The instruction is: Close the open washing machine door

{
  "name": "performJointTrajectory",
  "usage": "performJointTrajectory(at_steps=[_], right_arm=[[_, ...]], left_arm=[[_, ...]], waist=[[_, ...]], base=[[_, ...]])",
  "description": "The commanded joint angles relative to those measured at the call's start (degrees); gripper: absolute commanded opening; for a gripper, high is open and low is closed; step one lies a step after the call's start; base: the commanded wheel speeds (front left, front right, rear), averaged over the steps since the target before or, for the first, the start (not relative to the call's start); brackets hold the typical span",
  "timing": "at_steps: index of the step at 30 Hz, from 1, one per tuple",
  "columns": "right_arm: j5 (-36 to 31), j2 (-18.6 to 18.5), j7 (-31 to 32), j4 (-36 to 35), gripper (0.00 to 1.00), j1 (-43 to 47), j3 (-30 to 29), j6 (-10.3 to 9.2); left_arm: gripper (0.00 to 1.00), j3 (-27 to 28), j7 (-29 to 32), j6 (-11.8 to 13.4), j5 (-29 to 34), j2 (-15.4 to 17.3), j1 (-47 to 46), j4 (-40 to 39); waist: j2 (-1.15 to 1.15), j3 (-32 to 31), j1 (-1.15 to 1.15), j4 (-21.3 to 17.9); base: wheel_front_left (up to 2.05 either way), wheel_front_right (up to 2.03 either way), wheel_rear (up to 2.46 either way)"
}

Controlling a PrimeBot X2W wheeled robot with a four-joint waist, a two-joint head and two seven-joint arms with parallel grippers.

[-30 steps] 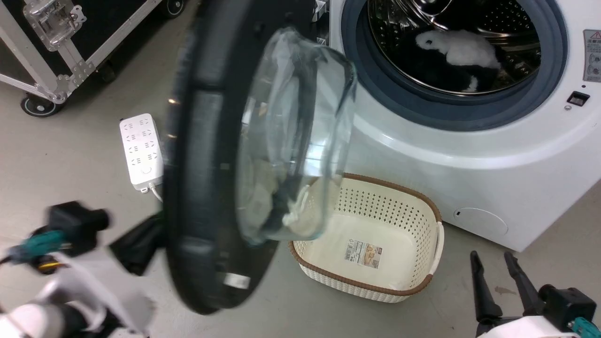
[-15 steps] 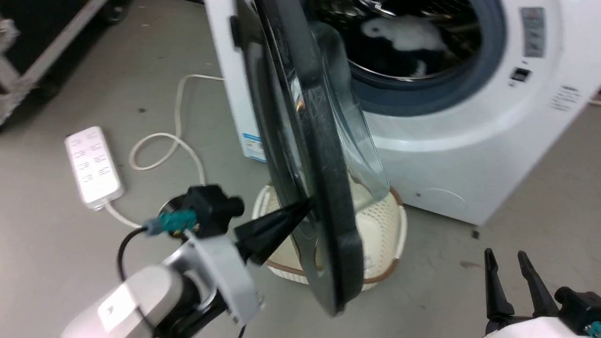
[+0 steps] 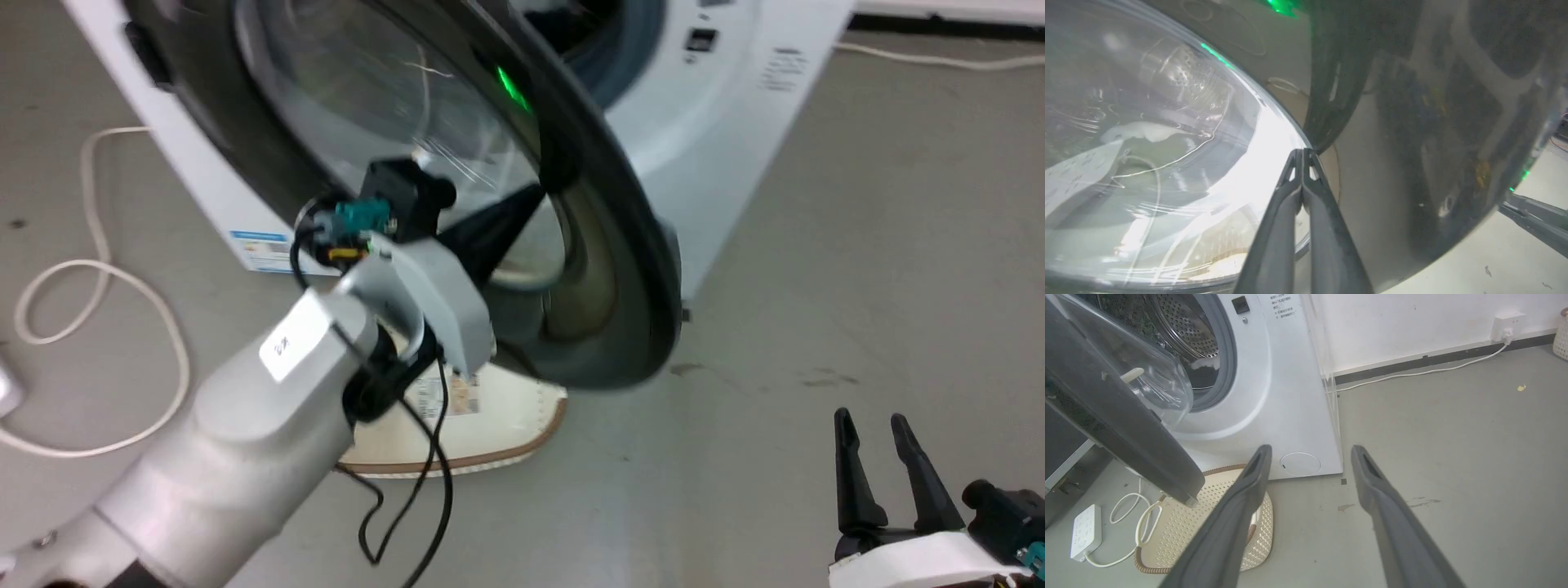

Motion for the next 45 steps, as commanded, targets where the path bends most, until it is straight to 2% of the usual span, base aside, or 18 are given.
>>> performJointTrajectory(at_steps=[1,8,14,16,21,22,24,25,26,27,28,29,34,38,39,43,44,45], right_arm=[[0.35,0.0,-0.25,-0.33,1.0,-1.03,0.12,0.06],[0.47,0.0,-0.25,-0.2,1.0,-0.75,-0.25,0.06],[-0.14,0.0,-0.25,0.03,1.0,0.62,-1.0,0.06],[-0.45,0.0,-0.25,0.07,1.0,1.1,-1.17,0.06],[-1.03,0.0,-0.25,0.03,1.0,1.97,-0.87,0.06],[-1.15,0.0,-0.25,-0.03,1.0,2.25,-0.82,0.06],[-1.2,0.0,-0.25,-0.01,1.0,2.49,-0.7,0.06],[-1.2,0.0,-0.25,-0.01,1.0,2.49,-0.7,0.06],[-1.25,0.0,-0.25,0.03,1.0,2.81,-0.56,0.06],[-1.25,0.0,-0.25,0.03,1.0,2.81,-0.56,0.06],[-1.3,0.0,-0.25,0.1,1.0,3.18,-0.37,0.06],[-1.3,0.0,-0.25,0.1,1.0,3.18,-0.37,0.06],[-1.48,0.0,-0.25,-0.04,1.0,4.25,0.01,0.06],[-1.67,0.0,-0.25,-0.39,1.0,5.18,0.32,0.06],[-1.69,0.0,-0.25,-0.63,1.0,5.63,0.49,0.06],[-1.36,0.0,-0.25,-0.67,1.0,5.93,0.56,0.06],[-1.32,0.0,-0.25,-0.69,1.0,5.97,0.61,0.06],[-1.27,0.0,-0.25,-0.7,1.0,6.0,0.66,0.06]], left_arm=[[0.0,-0.19,-0.94,-0.26,0.33,-1.14,-2.08,1.96],[0.0,-0.53,-3.42,-0.26,-0.73,-4.58,-6.33,10.14],[0.0,2.34,-6.11,-0.07,-5.19,-5.7,-5.32,12.69],[0.0,4.44,-7.9,0.95,-6.12,-5.26,-4.6,12.82],[0.0,12.21,-10.4,6.52,-5.77,-2.01,-0.68,10.73],[0.0,18.87,-10.5,11.29,-0.14,0.94,3.07,5.96],[0.0,22.52,-10.52,14.14,4.91,2.74,7.09,2.33],[0.0,22.52,-10.52,14.14,4.91,2.74,7.09,2.33],[0.0,25.24,-10.52,16.23,9.35,4.11,11.73,-0.95],[0.0,25.24,-10.52,16.23,9.35,4.11,11.73,-0.95],[0.0,27.06,-10.53,17.44,12.34,4.89,16.85,-3.46],[0.0,27.06,-10.53,17.44,12.34,4.89,16.85,-3.46],[0.0,29.64,-10.53,18.53,14.27,5.65,28.36,-6.02],[0.0,31.17,-10.54,19.73,13.53,4.85,36.13,-6.76],[0.0,31.48,-10.54,20.03,13.21,4.17,40.82,-7.55],[0.0,29.92,-10.22,18.25,12.32,3.9,44.13,-7.96],[0.08,29.9,-10.13,18.02,11.95,3.82,44.43,-7.95],[0.44,29.99,-10.09,17.84,11.52,3.7,44.63,-7.99]], waist=[[-0.01,1.55,-0.01,-2.43],[-0.01,0.81,-0.01,-3.04],[-0.01,-3.17,-0.01,0.11],[-0.01,-4.84,-0.01,1.41],[-0.01,-7.92,-0.01,3.52],[-0.01,-8.88,-0.01,4.25],[-0.01,-9.46,-0.01,4.43],[-0.01,-9.46,-0.01,4.43],[-0.01,-9.99,-0.01,4.47],[-0.01,-9.99,-0.01,4.47],[-0.01,-10.57,-0.01,4.39],[-0.01,-10.57,-0.01,4.39],[-0.01,-11.62,-0.01,4.25],[-0.01,-12.46,-0.01,4.1],[-0.01,-12.75,-0.01,3.95],[-0.01,-13.01,-0.01,4.04],[-0.01,-13.07,-0.01,4.09],[-0.01,-13.11,-0.01,4.13]], base=[[0.0,0.0,0.0],[0.0,0.0,0.0],[0.0,0.0,0.0],[0.0,0.0,0.0],[0.0,0.0,0.0],[0.0,0.0,0.0],[0.0,0.0,0.0],[0.0,0.0,0.0],[0.0,0.0,0.0],[0.0,0.0,0.0],[0.0,0.0,0.0],[0.0,0.0,0.0],[0.0,0.0,0.0],[0.0,0.0,0.0],[0.0,0.0,0.0],[0.0,0.0,0.0],[0.0,0.0,0.0],[0.0,0.0,0.0]])
